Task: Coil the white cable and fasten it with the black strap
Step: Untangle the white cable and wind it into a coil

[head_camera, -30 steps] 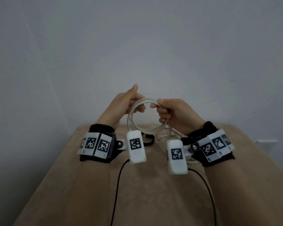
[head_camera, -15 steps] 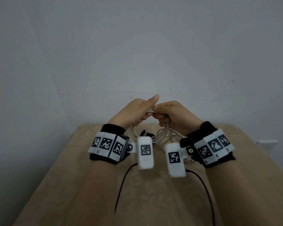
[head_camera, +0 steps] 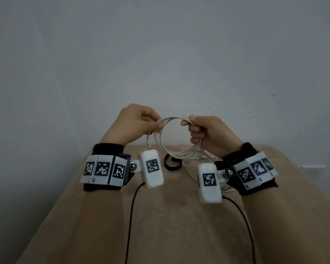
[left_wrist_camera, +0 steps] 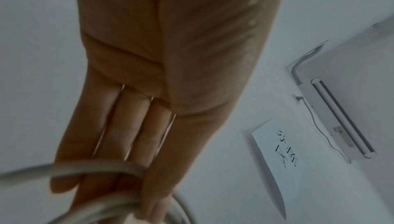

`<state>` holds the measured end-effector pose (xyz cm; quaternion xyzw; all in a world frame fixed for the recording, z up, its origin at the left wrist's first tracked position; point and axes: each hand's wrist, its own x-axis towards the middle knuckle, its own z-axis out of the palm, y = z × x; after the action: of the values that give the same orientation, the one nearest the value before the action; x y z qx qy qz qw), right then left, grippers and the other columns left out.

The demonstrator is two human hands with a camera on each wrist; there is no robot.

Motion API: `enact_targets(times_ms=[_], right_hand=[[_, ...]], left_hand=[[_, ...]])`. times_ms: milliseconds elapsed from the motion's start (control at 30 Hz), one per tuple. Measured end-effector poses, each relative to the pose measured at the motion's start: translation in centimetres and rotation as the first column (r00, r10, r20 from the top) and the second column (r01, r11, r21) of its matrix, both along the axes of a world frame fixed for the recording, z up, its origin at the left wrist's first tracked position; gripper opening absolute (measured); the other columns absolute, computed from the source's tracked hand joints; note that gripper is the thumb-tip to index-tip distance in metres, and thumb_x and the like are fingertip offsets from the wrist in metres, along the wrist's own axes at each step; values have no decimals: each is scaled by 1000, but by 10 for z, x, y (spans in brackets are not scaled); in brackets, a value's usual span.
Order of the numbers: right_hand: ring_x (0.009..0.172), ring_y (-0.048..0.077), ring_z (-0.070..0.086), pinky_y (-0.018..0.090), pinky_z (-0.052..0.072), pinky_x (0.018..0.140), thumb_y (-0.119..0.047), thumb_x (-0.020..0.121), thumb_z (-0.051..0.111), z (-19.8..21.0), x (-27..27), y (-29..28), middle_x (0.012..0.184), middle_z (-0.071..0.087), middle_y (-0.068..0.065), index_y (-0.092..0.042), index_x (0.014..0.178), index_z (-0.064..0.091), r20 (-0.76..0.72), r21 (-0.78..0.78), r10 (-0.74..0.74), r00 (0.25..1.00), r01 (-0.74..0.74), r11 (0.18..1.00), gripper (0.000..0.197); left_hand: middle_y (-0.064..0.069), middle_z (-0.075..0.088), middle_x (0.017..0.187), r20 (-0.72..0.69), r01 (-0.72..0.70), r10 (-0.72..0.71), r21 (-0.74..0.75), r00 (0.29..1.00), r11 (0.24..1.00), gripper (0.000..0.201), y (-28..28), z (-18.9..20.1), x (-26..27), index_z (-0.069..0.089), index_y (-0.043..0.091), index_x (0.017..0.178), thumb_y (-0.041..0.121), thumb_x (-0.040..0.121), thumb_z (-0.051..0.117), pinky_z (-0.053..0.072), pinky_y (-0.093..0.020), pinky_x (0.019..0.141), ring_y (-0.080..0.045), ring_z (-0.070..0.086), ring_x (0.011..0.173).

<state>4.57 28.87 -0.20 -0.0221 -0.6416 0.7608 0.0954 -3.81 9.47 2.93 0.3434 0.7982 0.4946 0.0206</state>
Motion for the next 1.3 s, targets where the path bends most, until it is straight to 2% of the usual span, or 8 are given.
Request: enact_targets(times_ms=[200,333,567,767,900,1033,1167,1300], right_hand=[[46,7,25,22,22,51,-12,100,39,0,4,-6,53,36,-5,2,85,66,28,125,91,996,-93,988,34],[47,7,24,21,22,51,-18,89,44,4,9,-4,54,35,-5,0,85,67,30,28,257,966,-258,966,30],[46,7,24,24,17,54,-32,89,40,4,9,0,53,33,-4,-1,81,70,-20,-134,291,957,-291,947,44],[46,6,23,22,19,52,-32,89,47,8,11,7,52,32,-7,-5,79,66,-62,-139,130,990,-137,981,35],[44,6,24,20,22,49,-29,96,43,8,9,8,52,31,-7,-5,79,64,-60,-133,53,997,-60,989,37],[43,5,24,20,21,49,-28,99,41,7,7,5,51,31,-7,-5,78,63,-48,-115,24,999,-30,993,39],[43,6,23,22,21,50,-27,99,42,4,4,1,52,31,-6,-5,78,63,-42,-67,24,999,-26,997,38],[42,6,22,20,21,46,-25,100,41,3,2,0,52,28,-5,-5,75,64,-25,-58,14,1000,-15,998,39]], left_hand=[[-1,74,80,-59,4,9,217,998,976,10,-3,6,-2,76,12,89,13,80,74,53,-19,80,-9,70,80],[22,70,70,-92,-49,76,272,993,961,13,9,-3,-5,75,23,91,20,78,75,43,-13,62,8,59,67],[1,72,72,109,99,-108,79,988,992,16,28,-23,-2,74,19,86,15,91,59,48,-16,66,-2,66,65],[-18,72,90,477,253,-304,170,825,952,77,21,-16,2,73,3,96,70,83,39,52,-29,84,-23,68,85],[-7,74,84,362,358,-369,100,856,928,20,19,-17,2,76,12,90,20,76,64,50,-28,84,-20,63,86],[0,73,75,270,319,-343,130,900,939,48,23,-19,2,77,20,67,-17,78,50,50,-20,75,-10,63,77],[3,66,69,246,292,-354,255,902,922,32,28,-26,-1,71,18,59,-11,72,68,49,-25,80,-6,62,69],[8,68,81,228,266,-341,302,912,915,27,32,-27,-2,68,15,89,7,66,79,51,-19,74,-3,63,76]])
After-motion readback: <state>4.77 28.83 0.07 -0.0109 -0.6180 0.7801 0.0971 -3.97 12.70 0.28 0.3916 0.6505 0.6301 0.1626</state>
